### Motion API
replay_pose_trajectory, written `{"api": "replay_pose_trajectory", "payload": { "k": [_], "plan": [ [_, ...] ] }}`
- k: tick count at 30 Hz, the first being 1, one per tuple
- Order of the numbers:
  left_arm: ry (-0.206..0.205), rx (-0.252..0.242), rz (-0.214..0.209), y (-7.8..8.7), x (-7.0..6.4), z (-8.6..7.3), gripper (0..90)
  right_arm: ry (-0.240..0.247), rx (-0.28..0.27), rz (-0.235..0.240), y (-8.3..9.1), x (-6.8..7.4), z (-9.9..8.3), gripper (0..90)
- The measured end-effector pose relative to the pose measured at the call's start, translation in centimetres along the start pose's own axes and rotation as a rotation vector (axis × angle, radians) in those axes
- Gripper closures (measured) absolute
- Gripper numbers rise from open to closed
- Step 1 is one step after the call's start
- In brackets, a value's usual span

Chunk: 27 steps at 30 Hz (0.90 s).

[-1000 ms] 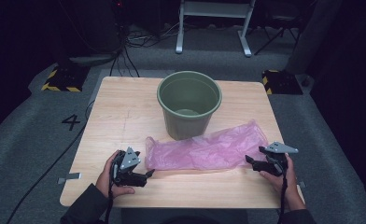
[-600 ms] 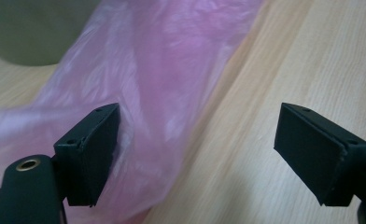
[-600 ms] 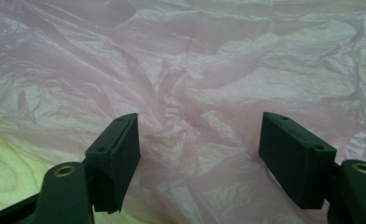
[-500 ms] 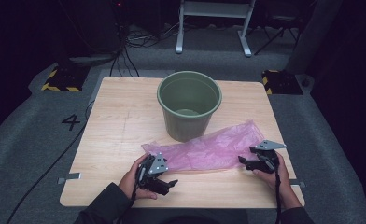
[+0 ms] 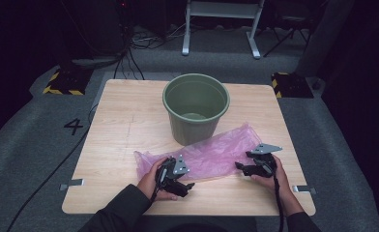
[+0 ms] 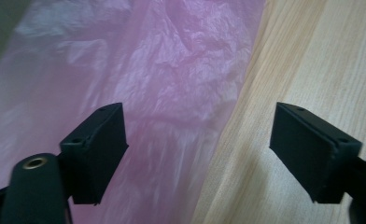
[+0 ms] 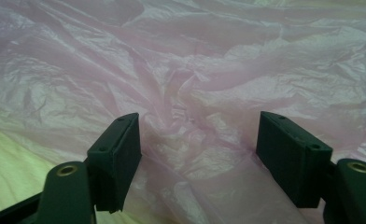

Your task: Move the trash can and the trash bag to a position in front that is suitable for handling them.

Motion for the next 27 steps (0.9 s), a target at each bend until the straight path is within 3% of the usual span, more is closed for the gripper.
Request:
{"api": "replay_pose_trajectory", "payload": {
  "k": [3, 6, 7, 11, 13, 14, 15, 22, 24, 27],
  "plan": [
    [-0.011, 0.02, 0.011, -0.2, 0.0, -0.1, 19.4, 0.013, -0.001, 0.008, -0.3, 0.4, 0.4, 31.0],
    [0.003, 0.034, 0.042, -0.4, 0.6, -0.3, 19.7, 0.022, -0.004, 0.02, -0.7, 0.9, 0.9, 31.2],
    [0.023, 0.041, 0.077, -0.5, 1.3, -0.4, 19.9, 0.031, -0.005, 0.029, -1.0, 1.2, 1.2, 31.4],
    [0.042, 0.037, 0.082, -0.1, 2.3, -0.7, 23.7, 0.045, -0.008, 0.041, -1.3, 1.7, 1.6, 31.6],
    [0.073, 0.028, 0.06, 0.2, 3.5, -1.0, 26.0, 0.052, -0.011, 0.048, -1.4, 2.0, 1.7, 31.5],
    [0.073, 0.028, 0.06, 0.2, 3.5, -1.0, 27.4, 0.054, -0.012, 0.05, -1.4, 2.0, 1.7, 31.2],
    [0.088, 0.02, 0.046, 0.5, 4.2, -1.2, 31.3, 0.054, -0.015, 0.053, -1.4, 2.0, 1.7, 30.9],
    [0.075, 0.013, 0.044, 1.3, 5.3, -1.6, 61.1, 0.066, -0.028, 0.039, -1.0, 2.0, 1.6, 29.1],
    [0.074, 0.023, 0.06, 1.8, 5.6, -1.9, 67.4, 0.077, -0.037, 0.009, -0.5, 1.8, 1.5, 27.0],
    [0.077, 0.024, 0.071, 2.1, 5.9, -2.1, 71.6, 0.082, -0.048, 0.007, 0.0, 1.7, 1.2, 26.3]
  ]
}}
Point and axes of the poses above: each handheld gripper's, and its own axes: y roughly backward along the jaws, z roughly out of its top, x roughly to its left, the point moved 3 cm from there along -y, roughly forward along the jaws, and after that the axes turned 12 degrees about y, right-handed, at the moved point
